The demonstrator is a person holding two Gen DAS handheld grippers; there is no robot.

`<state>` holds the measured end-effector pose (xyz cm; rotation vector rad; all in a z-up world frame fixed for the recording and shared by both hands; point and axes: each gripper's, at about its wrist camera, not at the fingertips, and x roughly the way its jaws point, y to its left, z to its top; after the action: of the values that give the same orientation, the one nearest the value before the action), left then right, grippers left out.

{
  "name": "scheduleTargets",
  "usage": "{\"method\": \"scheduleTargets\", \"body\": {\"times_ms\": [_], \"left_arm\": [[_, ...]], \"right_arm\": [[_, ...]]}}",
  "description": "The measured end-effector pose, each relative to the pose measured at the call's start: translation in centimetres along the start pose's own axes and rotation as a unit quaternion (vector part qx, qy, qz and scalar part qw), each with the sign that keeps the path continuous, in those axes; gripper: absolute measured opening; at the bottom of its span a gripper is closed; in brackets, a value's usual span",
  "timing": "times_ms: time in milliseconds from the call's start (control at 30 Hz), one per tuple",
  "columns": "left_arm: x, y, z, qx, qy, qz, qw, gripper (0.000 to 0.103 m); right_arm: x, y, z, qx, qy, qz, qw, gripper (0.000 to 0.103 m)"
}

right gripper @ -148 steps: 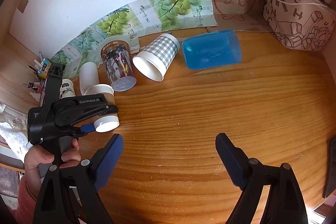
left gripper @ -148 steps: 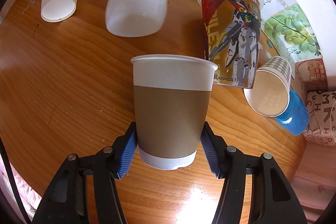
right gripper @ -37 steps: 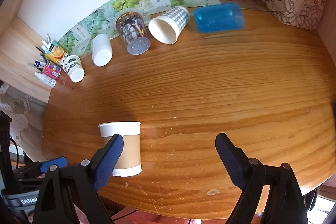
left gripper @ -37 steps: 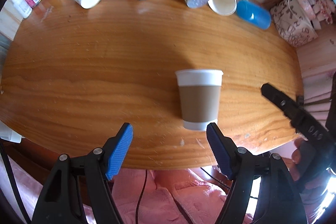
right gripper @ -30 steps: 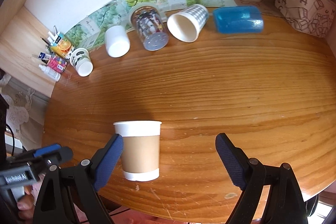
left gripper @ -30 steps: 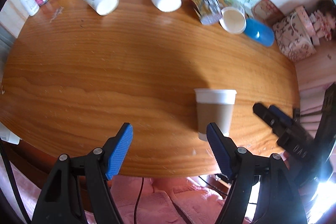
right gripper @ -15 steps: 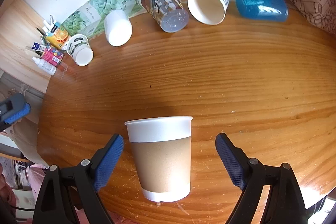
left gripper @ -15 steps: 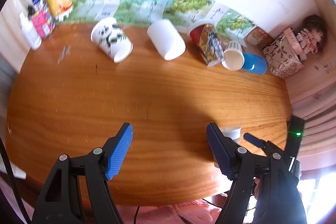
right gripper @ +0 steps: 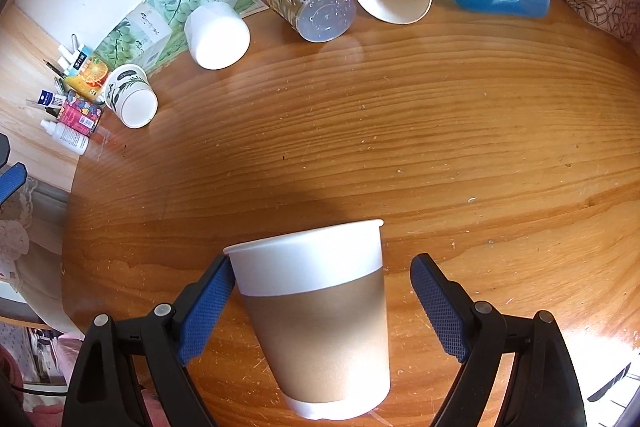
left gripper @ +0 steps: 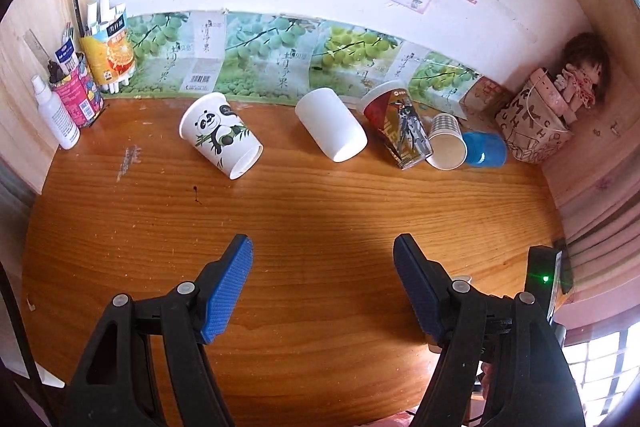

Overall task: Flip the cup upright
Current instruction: 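Close the right gripper around the brown sleeve of the standing cup, then lift the cup with the right gripper and rotate it rim up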

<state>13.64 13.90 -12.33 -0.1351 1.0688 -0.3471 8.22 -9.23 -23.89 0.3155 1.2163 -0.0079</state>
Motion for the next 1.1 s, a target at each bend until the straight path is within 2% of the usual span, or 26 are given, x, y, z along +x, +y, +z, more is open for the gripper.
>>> {"method": "scheduleTargets", "body": {"times_ms": [167, 367, 567, 1100], "left_arm": [[0.4, 0.2, 0.1, 0.006, 0.011, -0.022, 0.9997, 0.076], [1.0, -0.7, -0.2, 0.029, 0.035, -0.061, 0.9971, 0.076], [1.3, -1.5, -0.7, 0.050, 0.053, -0.079, 0.9942, 0.076], [0.7, -1.7, -0.9, 0.067, 0.048, -0.089, 0.9926, 0.076]], "right_arm": [[0.4, -0.1, -0.1, 0.009, 0.001, -0.003, 1.000, 0.082], [0.6, -0.3, -0.2, 0.018, -0.008, -0.006, 1.000, 0.070], [0.2, -0.2, -0.5, 0.020, -0.024, -0.005, 0.999, 0.069], [-3.1, 0.6, -0.8, 0.009, -0.112, 0.002, 0.994, 0.068]]}}
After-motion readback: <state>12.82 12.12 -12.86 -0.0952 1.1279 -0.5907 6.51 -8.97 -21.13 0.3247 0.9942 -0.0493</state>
